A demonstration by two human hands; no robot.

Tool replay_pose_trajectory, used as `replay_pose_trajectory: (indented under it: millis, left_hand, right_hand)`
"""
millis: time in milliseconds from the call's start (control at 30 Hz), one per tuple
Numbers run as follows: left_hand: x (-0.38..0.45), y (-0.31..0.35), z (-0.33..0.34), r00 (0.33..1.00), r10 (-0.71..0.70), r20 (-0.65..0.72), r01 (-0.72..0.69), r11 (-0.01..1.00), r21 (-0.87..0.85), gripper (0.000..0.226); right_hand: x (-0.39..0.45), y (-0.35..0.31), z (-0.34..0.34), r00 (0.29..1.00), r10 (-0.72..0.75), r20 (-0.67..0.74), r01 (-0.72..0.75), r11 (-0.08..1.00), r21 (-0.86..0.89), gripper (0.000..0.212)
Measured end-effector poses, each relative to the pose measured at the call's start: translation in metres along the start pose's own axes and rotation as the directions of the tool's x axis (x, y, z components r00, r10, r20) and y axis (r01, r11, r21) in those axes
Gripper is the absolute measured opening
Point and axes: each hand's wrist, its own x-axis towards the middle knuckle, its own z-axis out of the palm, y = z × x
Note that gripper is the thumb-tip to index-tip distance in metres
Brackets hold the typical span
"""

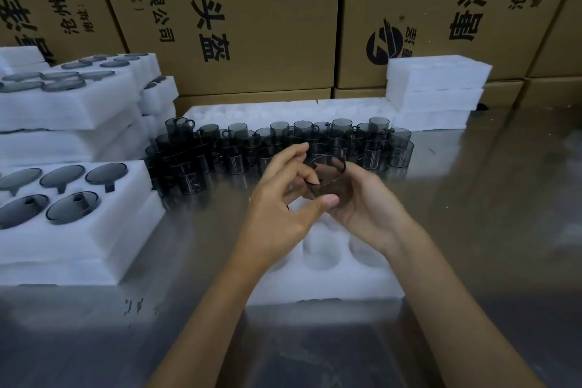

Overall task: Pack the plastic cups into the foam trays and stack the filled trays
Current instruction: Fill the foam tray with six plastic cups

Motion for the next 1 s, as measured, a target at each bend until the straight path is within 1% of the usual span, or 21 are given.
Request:
replay_pose_trajectory:
  millis: [67, 133, 200, 267, 333, 367, 433, 500, 600, 667, 767, 833, 933, 1000]
  left_hand:
    - [0.0, 0.003, 0.001, 0.998, -0.062, 0.023, 0.065, 0.99, -0.125, 0.025]
    - [0.001, 0.003, 0.001, 0.992, -0.127, -0.02, 0.12, 0.97, -0.213, 0.037]
    - [0.003, 0.003, -0.001, 0.976, -0.194, -0.096, 0.166, 0.955, -0.247, 0.041]
    - [0.003, 0.002, -0.002, 0.957, -0.27, -0.108, 0.222, 0.919, -0.325, 0.039]
    - [0.003, 0.001, -0.002, 0.947, -0.314, -0.064, 0.269, 0.887, -0.374, 0.049]
    - [0.003, 0.001, -0.003, 0.948, -0.315, -0.047, 0.276, 0.885, -0.374, 0.057]
    - [0.003, 0.001, -0.006, 0.954, -0.299, -0.027, 0.273, 0.902, -0.336, 0.064]
    - [0.005, 0.0, -0.012, 0.954, -0.301, 0.01, 0.292, 0.918, -0.267, 0.065]
    - [0.005, -0.003, -0.019, 0.948, -0.292, 0.123, 0.309, 0.939, -0.15, 0.066]
    - [0.003, -0.005, -0.018, 0.955, -0.248, 0.162, 0.256, 0.966, -0.03, 0.066]
    - [0.002, -0.008, -0.016, 0.967, -0.211, 0.141, 0.19, 0.971, 0.148, 0.069]
    - [0.002, -0.011, -0.015, 0.96, -0.233, 0.158, 0.202, 0.961, 0.19, 0.07]
    - [0.001, -0.016, -0.013, 0.936, -0.301, 0.181, 0.258, 0.939, 0.229, 0.069]
    - [0.002, -0.019, -0.012, 0.929, -0.321, 0.182, 0.273, 0.93, 0.245, 0.07]
  right_hand:
    - [-0.002, -0.005, -0.004, 0.998, -0.044, 0.043, 0.046, 0.997, -0.058, 0.037]
    - [-0.003, -0.01, -0.006, 0.989, -0.13, 0.064, 0.135, 0.988, -0.078, 0.037]
    - [-0.003, -0.011, -0.01, 0.974, -0.225, 0.039, 0.227, 0.972, -0.061, 0.04]
    - [-0.004, -0.009, -0.009, 0.956, -0.292, 0.008, 0.292, 0.952, -0.092, 0.034]
    - [-0.006, -0.005, -0.006, 0.942, -0.337, 0.004, 0.329, 0.917, -0.227, 0.021]
    - [-0.007, -0.003, -0.005, 0.936, -0.35, 0.024, 0.341, 0.89, -0.303, 0.017]
    - [-0.009, -0.002, -0.004, 0.933, -0.345, 0.103, 0.355, 0.836, -0.419, 0.02]
    - [-0.011, -0.007, -0.006, 0.935, -0.32, 0.153, 0.351, 0.782, -0.515, 0.023]
    - [-0.017, -0.017, -0.01, 0.944, -0.27, 0.192, 0.33, 0.726, -0.603, 0.019]
    - [-0.018, -0.021, -0.013, 0.951, -0.249, 0.183, 0.308, 0.717, -0.625, 0.023]
    - [-0.018, -0.024, -0.019, 0.962, -0.234, 0.138, 0.266, 0.704, -0.659, 0.023]
    - [-0.019, -0.025, -0.025, 0.975, -0.193, 0.105, 0.212, 0.699, -0.683, 0.022]
    - [-0.018, -0.023, -0.029, 0.989, -0.118, 0.091, 0.146, 0.67, -0.728, 0.026]
    - [-0.016, -0.021, -0.029, 0.988, -0.132, 0.082, 0.148, 0.646, -0.749, 0.024]
